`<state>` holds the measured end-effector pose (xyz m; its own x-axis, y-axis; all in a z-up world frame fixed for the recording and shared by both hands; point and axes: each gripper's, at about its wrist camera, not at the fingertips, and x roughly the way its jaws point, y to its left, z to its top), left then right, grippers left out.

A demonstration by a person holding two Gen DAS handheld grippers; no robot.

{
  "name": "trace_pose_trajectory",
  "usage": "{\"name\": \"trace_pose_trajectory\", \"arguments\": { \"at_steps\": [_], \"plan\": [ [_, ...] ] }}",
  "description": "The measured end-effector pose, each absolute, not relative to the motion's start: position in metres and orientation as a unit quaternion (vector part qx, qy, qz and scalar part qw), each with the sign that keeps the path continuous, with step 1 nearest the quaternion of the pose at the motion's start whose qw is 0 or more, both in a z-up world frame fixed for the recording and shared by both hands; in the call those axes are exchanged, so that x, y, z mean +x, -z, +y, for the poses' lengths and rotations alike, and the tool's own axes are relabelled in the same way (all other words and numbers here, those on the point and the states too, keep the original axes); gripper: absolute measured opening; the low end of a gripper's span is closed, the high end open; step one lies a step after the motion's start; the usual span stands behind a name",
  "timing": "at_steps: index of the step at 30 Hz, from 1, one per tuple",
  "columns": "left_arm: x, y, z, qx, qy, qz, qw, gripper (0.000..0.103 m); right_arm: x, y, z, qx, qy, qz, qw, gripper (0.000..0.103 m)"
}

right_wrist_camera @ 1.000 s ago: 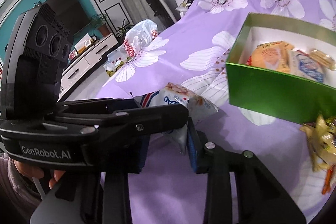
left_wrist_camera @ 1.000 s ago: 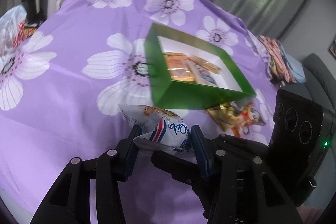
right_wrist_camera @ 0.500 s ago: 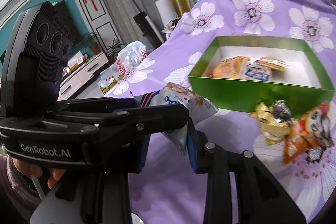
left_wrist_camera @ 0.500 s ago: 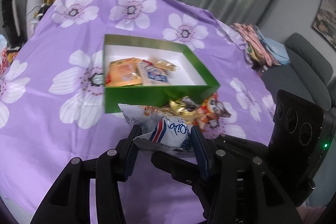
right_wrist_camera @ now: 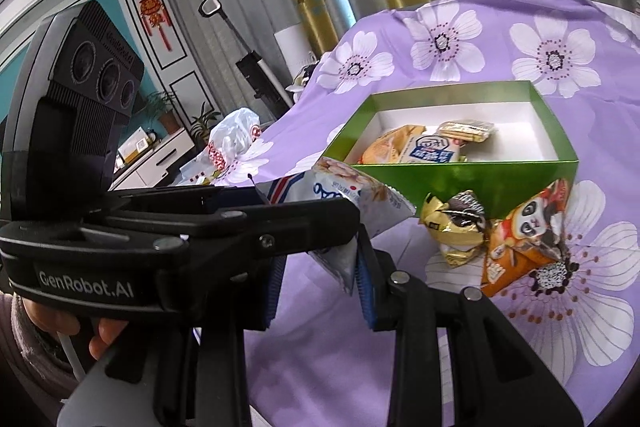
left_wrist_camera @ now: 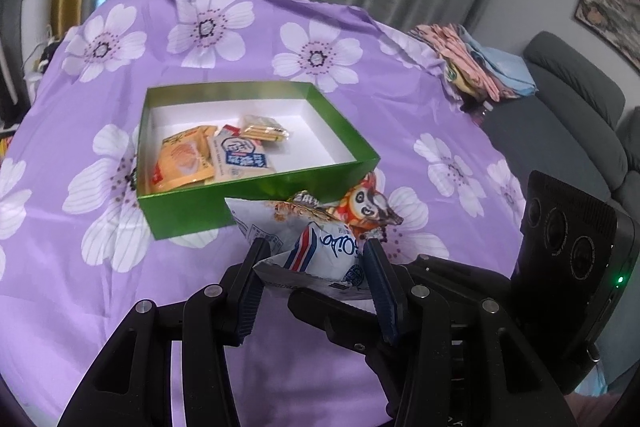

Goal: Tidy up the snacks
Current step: 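Carry the white-and-blue bag over the green box, then lower the bag into the box and open both grippers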

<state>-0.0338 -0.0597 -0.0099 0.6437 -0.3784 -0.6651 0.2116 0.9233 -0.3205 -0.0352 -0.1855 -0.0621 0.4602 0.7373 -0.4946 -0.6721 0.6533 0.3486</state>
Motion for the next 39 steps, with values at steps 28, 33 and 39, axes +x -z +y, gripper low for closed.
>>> {"name": "trace_pose_trajectory", "arguments": {
  "at_steps": [28, 33, 39],
  "plan": [
    [0.080, -0.001, -0.054, -0.103, 0.183, 0.391, 0.896, 0.049, 0.068, 0.048, -0.183, 0.061, -0.387, 0.297, 0.871, 0.033],
    [0.106, 0.017, -0.049, -0.117, 0.181, 0.416, 0.884, 0.049, 0.097, 0.064, -0.177, 0.059, -0.379, 0.331, 0.862, 0.034],
    [0.124, 0.038, -0.046, -0.127, 0.173, 0.436, 0.874, 0.049, 0.115, 0.080, -0.166, 0.043, -0.367, 0.367, 0.854, 0.035]
  ]
}}
